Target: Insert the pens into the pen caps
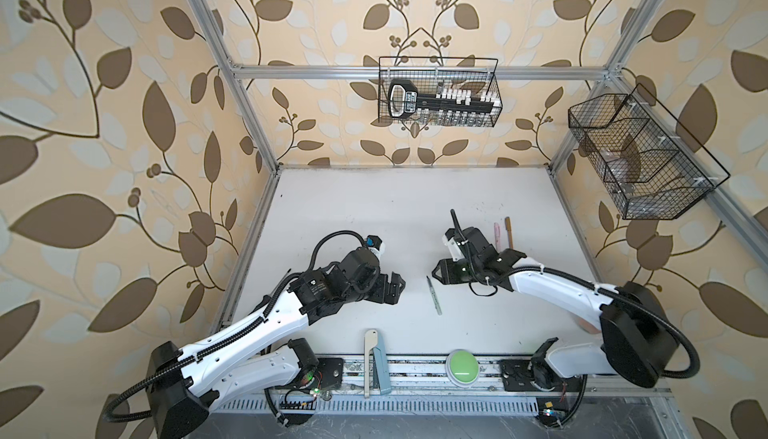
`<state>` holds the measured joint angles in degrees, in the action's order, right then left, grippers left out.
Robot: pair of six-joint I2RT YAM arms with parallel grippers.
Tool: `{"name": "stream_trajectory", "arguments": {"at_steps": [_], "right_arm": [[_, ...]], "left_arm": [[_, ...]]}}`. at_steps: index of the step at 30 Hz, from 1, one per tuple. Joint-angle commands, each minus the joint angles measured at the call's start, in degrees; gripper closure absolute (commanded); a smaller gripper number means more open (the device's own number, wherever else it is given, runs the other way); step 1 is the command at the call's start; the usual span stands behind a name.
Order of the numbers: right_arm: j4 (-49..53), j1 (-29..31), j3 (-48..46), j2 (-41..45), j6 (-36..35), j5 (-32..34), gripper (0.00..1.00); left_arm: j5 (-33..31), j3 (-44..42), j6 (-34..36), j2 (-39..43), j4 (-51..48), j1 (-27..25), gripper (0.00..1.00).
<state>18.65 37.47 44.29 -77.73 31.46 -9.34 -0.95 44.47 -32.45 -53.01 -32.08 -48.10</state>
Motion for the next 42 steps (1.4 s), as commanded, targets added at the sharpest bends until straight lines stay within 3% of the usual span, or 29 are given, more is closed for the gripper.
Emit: {"name": "stream_trajectory", "arguments": {"at_steps": [1, 8, 15, 26, 36, 39, 42], "right_arm": [[7.26, 3.40, -4.13, 2.20, 0.33, 2.23, 0.49], [5.21, 11.54, -10.86, 4.62, 4.79, 4.34, 0.48], [1.63, 11.25, -12.06, 3.71, 1.86, 4.82, 0.46], [-6.81, 14.29, -12.05, -3.03, 4.40, -8.14, 0.47], [-26.56, 13.69, -19.64, 0.82, 13.71, -15.29, 0.47], [-22.17, 12.63, -20.32, 6.62, 13.77, -13.79, 0.47], [-6.73, 8.79, -18.97, 16.67, 12.48, -5.64, 0.47]], "left_arm": [[-3.49, 0.12, -2.24, 2.64, 0.15, -0.60, 0.01], [-3.67, -1.39, -4.47, 3.48, 0.86, -0.60, 0.01], [-3.53, -2.32, -4.64, 5.48, 0.53, -0.60, 0.01], [-5.28, -2.49, -5.21, 7.73, -2.97, -0.60, 0.01], [-1.96, -3.85, -5.60, -3.28, 6.81, -0.68, 0.01], [-1.00, -3.97, -6.07, -6.88, 10.98, -0.84, 0.01], [-0.92, -2.51, -6.92, -11.26, 14.24, -2.92, 0.01]]}}
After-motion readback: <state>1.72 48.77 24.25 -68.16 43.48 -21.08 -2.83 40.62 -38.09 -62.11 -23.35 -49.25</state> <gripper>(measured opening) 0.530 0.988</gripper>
